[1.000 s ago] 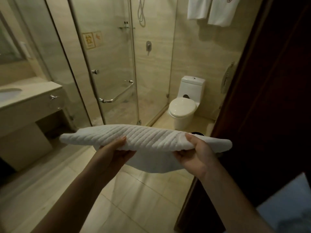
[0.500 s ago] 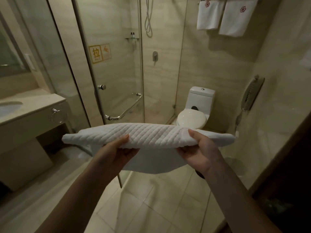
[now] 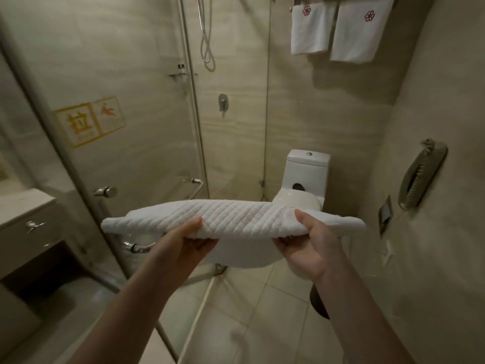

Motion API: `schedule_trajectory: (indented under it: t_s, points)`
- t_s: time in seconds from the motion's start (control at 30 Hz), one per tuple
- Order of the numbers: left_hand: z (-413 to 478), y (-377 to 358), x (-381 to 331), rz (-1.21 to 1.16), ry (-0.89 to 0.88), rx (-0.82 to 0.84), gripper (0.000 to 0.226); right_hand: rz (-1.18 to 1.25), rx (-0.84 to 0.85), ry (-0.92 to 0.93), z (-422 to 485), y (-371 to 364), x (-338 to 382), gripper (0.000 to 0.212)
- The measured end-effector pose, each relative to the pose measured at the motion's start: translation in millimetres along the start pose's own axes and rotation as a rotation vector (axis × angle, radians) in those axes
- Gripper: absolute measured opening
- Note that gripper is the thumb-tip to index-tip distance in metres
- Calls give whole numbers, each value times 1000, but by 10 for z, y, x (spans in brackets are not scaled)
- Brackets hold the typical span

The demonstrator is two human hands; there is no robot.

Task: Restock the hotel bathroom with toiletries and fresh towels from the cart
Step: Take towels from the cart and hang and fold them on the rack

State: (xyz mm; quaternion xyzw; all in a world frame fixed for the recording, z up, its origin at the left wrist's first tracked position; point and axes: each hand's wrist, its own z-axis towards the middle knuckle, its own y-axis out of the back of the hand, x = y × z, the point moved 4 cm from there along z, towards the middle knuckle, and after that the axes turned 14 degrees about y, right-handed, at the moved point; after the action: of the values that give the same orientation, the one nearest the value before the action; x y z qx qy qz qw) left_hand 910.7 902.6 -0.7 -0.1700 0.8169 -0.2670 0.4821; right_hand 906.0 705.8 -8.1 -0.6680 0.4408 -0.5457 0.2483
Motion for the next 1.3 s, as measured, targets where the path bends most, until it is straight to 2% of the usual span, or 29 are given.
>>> schedule_trajectory:
  t_s: [0.4, 0.67, 0.83, 0.97, 1.03, 1.13, 1.3]
  points:
    - [1850, -291, -727, 83, 115, 173, 34, 20, -61, 135, 1626, -343, 357, 50]
    - [3254, -632, -1492, 142, 175, 281, 41, 11, -78, 240, 2801, -792, 618, 43]
    - [3961, -978, -1740, 187, 191, 372, 43, -142, -65, 385, 3418, -866, 971, 43]
    - [4563, -1336, -1816, 176, 235, 393, 44, -281, -85, 416, 3936, -831, 1350, 40]
    - [4858, -1546, -1833, 193, 228, 385, 43, -413, -115, 438, 4214, -788, 1579, 36]
    - [5284, -1874, -1824, 360, 170, 315, 44, -623, -177, 502, 4621, -711, 1974, 30]
    - [5936, -2524, -1919, 481, 46, 311, 74, -640, -128, 576, 5249, -702, 2671, 31]
